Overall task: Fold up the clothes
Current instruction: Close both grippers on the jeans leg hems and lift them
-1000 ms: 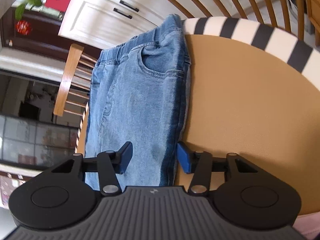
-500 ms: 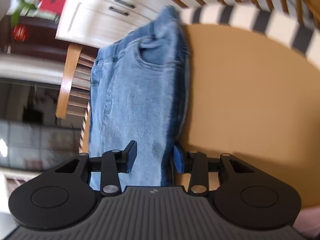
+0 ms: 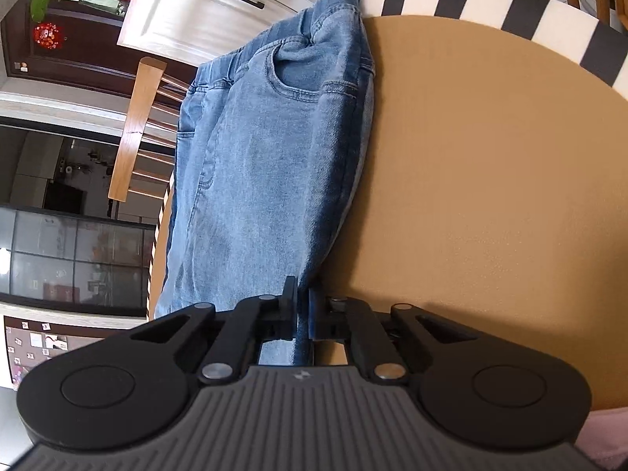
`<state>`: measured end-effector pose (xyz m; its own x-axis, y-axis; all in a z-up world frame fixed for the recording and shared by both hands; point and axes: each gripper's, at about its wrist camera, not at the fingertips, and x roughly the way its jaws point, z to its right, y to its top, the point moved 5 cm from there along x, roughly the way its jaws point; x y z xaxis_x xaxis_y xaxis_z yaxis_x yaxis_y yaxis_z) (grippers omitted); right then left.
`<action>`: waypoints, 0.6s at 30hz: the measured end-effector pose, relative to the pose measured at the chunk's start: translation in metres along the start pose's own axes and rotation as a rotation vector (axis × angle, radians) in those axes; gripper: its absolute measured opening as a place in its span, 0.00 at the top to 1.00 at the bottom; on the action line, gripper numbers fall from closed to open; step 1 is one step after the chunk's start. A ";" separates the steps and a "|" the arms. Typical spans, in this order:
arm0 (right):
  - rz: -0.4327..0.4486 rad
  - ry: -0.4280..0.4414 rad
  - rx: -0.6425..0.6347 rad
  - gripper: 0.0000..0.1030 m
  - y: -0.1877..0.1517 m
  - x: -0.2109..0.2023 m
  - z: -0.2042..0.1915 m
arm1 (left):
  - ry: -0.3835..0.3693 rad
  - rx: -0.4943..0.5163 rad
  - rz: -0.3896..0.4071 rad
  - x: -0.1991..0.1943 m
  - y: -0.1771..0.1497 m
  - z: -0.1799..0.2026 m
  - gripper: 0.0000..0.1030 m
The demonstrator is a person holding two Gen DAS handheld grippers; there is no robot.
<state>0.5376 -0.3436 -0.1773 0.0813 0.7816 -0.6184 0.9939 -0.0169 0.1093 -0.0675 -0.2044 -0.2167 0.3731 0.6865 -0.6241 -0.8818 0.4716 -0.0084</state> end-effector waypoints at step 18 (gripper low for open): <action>-0.006 0.028 -0.094 0.97 -0.018 -0.058 -0.008 | -0.021 0.000 -0.041 -0.054 0.008 -0.012 0.96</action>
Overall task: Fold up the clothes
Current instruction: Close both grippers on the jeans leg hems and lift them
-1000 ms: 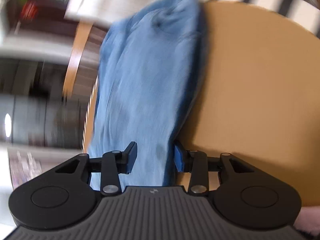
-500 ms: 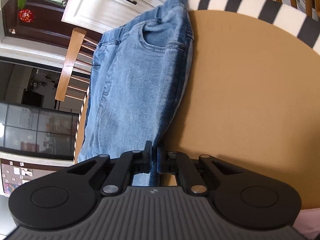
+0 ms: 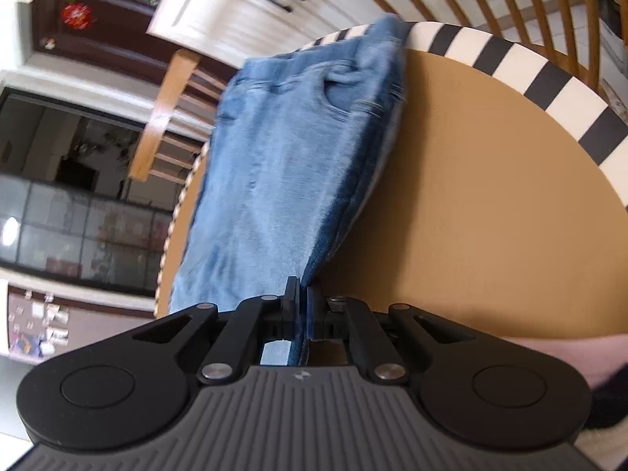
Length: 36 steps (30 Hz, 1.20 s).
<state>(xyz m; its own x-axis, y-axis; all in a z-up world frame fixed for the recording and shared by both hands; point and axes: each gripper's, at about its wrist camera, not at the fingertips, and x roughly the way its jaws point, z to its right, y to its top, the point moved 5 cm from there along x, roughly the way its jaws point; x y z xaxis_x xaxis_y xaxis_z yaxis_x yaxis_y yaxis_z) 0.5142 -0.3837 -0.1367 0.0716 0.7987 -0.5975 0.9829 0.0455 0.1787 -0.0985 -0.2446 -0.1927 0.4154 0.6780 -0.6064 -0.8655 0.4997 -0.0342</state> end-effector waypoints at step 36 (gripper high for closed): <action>0.176 -0.281 -0.190 0.97 0.063 0.243 -0.233 | 0.211 0.326 -0.228 0.321 0.105 0.302 0.96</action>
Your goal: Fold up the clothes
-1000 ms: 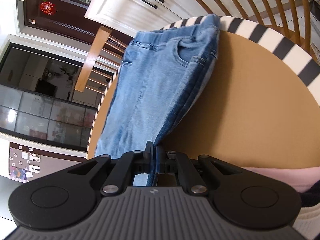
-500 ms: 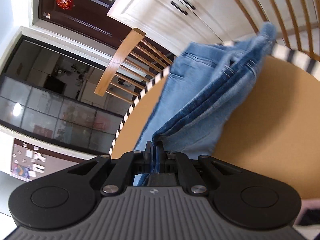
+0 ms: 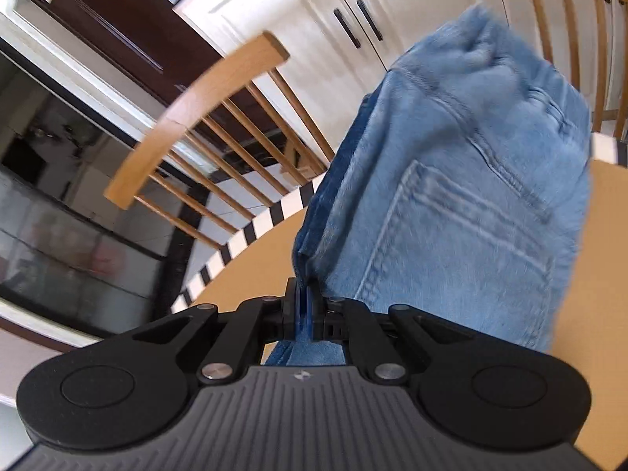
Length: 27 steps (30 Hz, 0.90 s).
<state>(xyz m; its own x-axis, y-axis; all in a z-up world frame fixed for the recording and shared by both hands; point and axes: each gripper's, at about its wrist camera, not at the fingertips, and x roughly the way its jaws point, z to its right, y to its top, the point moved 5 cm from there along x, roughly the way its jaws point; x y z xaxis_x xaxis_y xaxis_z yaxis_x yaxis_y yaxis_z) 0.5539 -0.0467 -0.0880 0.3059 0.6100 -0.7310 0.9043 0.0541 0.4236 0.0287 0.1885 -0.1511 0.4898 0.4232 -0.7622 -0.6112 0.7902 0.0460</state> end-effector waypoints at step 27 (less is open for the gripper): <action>0.127 -0.027 -0.280 0.52 -0.070 -0.055 -0.006 | -0.085 0.321 0.064 -0.046 0.091 -0.022 0.76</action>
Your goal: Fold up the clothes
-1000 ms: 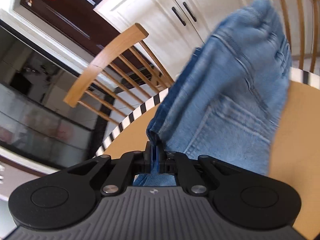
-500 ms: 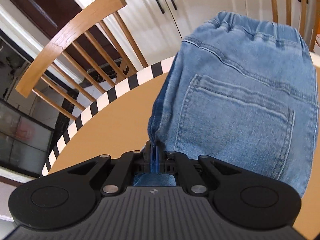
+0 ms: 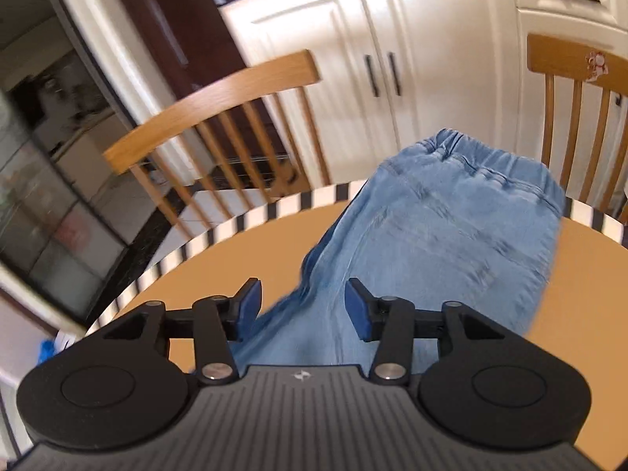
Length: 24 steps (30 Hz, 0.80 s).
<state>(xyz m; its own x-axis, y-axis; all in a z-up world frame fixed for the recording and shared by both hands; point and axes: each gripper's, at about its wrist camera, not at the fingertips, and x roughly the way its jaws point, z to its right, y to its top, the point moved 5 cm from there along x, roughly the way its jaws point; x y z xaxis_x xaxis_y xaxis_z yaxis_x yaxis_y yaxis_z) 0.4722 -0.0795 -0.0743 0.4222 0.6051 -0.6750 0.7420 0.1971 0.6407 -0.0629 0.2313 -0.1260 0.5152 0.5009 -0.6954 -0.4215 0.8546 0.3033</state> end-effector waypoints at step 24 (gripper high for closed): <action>0.063 0.172 0.118 0.50 -0.173 -0.211 0.003 | -0.077 0.953 -0.031 -0.069 -0.115 0.097 0.60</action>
<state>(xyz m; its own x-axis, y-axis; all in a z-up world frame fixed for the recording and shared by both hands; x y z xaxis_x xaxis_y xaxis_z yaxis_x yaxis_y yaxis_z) 0.2558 -0.2436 -0.0438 0.3823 0.7382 -0.5559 0.7769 0.0689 0.6258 0.0220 0.1118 -0.0499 0.5783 0.4547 -0.6774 0.3606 0.6023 0.7122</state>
